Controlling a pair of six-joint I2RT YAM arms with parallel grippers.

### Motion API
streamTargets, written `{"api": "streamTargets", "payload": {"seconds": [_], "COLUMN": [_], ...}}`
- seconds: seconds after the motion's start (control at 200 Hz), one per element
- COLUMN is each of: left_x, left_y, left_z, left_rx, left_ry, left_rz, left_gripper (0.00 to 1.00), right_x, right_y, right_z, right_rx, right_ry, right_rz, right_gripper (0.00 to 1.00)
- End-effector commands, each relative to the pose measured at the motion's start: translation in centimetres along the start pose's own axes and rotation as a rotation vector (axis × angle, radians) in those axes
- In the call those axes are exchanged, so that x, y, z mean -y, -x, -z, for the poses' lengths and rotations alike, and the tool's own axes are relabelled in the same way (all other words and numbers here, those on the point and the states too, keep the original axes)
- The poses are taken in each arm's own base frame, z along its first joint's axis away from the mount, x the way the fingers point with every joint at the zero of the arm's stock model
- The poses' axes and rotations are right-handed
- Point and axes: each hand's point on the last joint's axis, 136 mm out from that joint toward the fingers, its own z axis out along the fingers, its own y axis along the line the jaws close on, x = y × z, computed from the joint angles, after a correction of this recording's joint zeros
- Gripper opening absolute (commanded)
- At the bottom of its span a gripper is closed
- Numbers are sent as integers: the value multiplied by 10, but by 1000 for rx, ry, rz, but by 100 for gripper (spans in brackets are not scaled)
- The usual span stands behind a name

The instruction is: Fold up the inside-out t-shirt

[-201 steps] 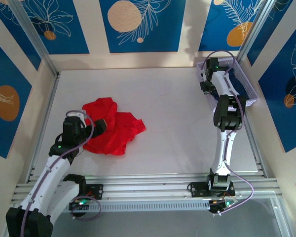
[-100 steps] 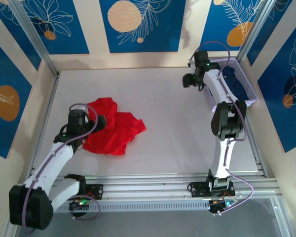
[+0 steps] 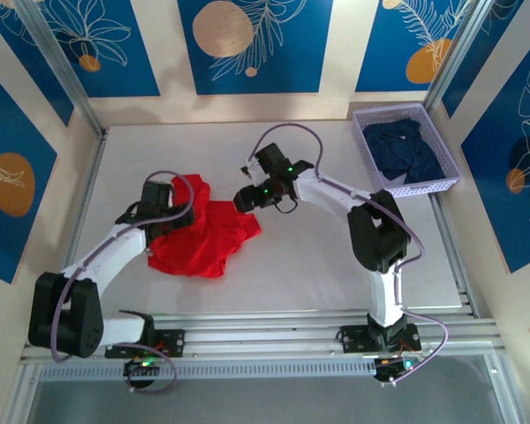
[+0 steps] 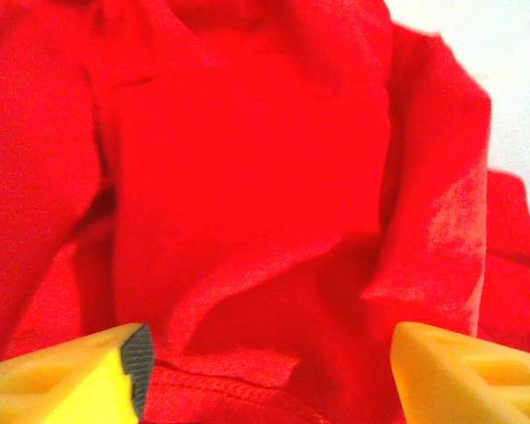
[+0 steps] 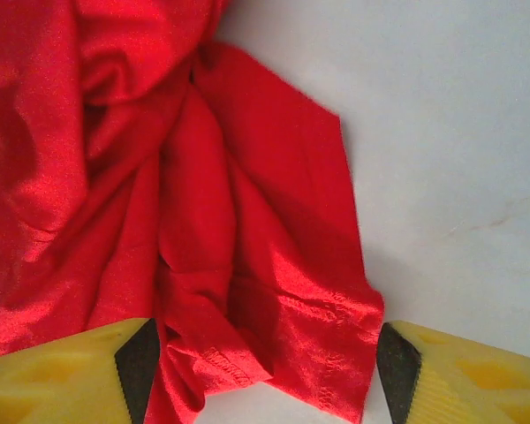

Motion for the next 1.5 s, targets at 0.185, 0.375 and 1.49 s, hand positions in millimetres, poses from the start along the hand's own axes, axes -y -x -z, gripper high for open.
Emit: {"api": "streamTargets", "payload": {"seconds": [0.185, 0.375, 1.49], "left_x": [36, 38, 40], "left_y": [-5, -12, 177], "left_z": [-18, -36, 253], "left_rx": [-49, -83, 700], "left_ry": [26, 70, -124], "left_rz": [-230, -272, -39], "left_gripper": [80, 60, 0], "right_x": [-4, -3, 124], "right_y": [-24, -33, 47], "right_z": [-42, -63, 317], "right_rx": [-73, -114, 674], "right_ry": [36, 25, -429], "right_rz": [-79, -92, -203], "right_gripper": [65, 57, 0]}}
